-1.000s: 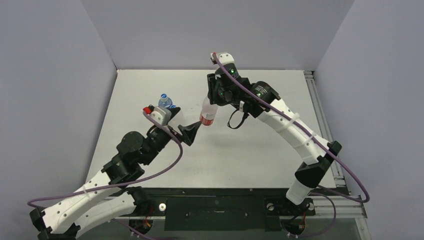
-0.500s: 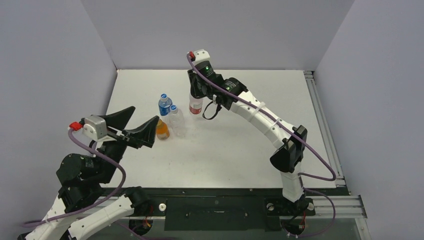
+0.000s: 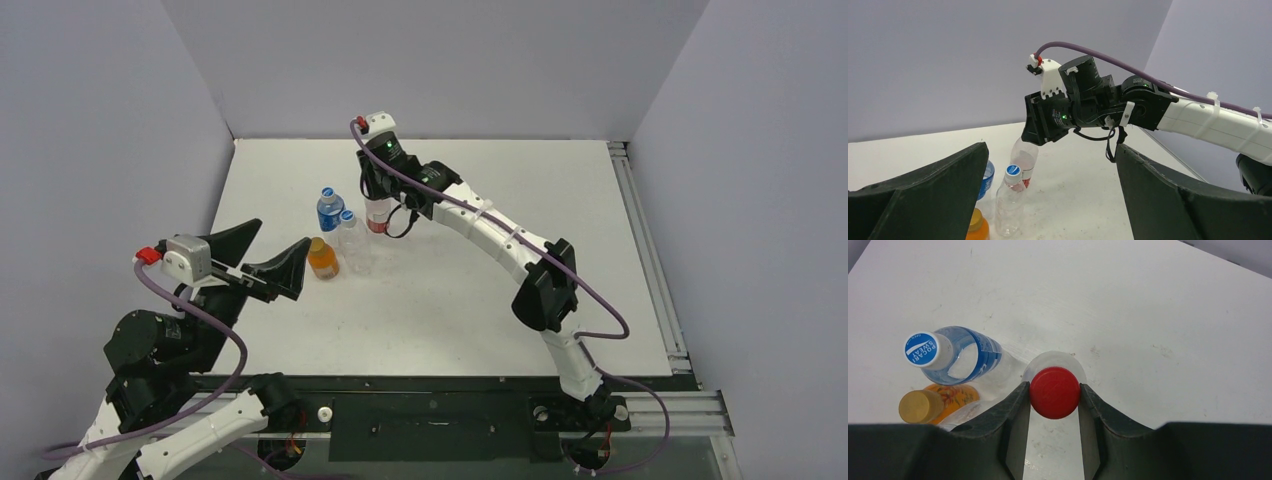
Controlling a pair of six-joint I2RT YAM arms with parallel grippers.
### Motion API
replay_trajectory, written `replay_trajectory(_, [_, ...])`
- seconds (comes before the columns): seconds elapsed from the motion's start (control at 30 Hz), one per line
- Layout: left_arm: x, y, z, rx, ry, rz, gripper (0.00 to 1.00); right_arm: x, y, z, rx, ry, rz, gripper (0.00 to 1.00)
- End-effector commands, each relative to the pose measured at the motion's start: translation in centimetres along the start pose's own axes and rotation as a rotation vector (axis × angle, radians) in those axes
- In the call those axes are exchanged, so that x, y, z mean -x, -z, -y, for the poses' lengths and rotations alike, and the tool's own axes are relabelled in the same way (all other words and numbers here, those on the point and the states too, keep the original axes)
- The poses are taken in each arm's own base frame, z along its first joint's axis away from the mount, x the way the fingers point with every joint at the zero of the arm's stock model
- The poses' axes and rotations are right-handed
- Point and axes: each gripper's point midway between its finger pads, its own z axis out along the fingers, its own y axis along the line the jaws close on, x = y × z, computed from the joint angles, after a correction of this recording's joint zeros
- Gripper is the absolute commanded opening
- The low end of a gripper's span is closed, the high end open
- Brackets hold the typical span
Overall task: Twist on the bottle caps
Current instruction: Place the plastic bottle at the center of the board.
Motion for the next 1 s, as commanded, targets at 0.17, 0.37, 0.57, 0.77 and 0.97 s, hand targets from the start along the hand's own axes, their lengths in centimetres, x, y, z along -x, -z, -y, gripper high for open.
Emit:
replay_trajectory(0.17, [1.5,0.5,-0.7,0.019,-0.026,0.026,0.97,2.8,0.1,-2.1,0.059,-0.026,0.084,0.01])
replay_trajectory(0.37, [1.4,0.4,-0.7,0.023,-0.033,0.025,0.97,2.1,0.1,-2.3,0.055,-0.013,0.06,0.02])
replay_trajectory(0.57, [1.2,0.3,-0.7,0.022,-0.037,0.02,0.96,1.5,-0.2,-2.6,0.059,-0.006,0.043,0.06])
replay_trajectory(0.77, [1.1,0.2,-0.7,0.024,-0.04,0.018,0.97,1.5,0.1,-2.3,0.037,0.014,0.036,0.07])
replay_trajectory(0.97, [0.9,0.2,-0.7,0.024,-0.038,0.016,0.96,1.2,0.4,-2.1,0.02,0.027,0.024,0.07])
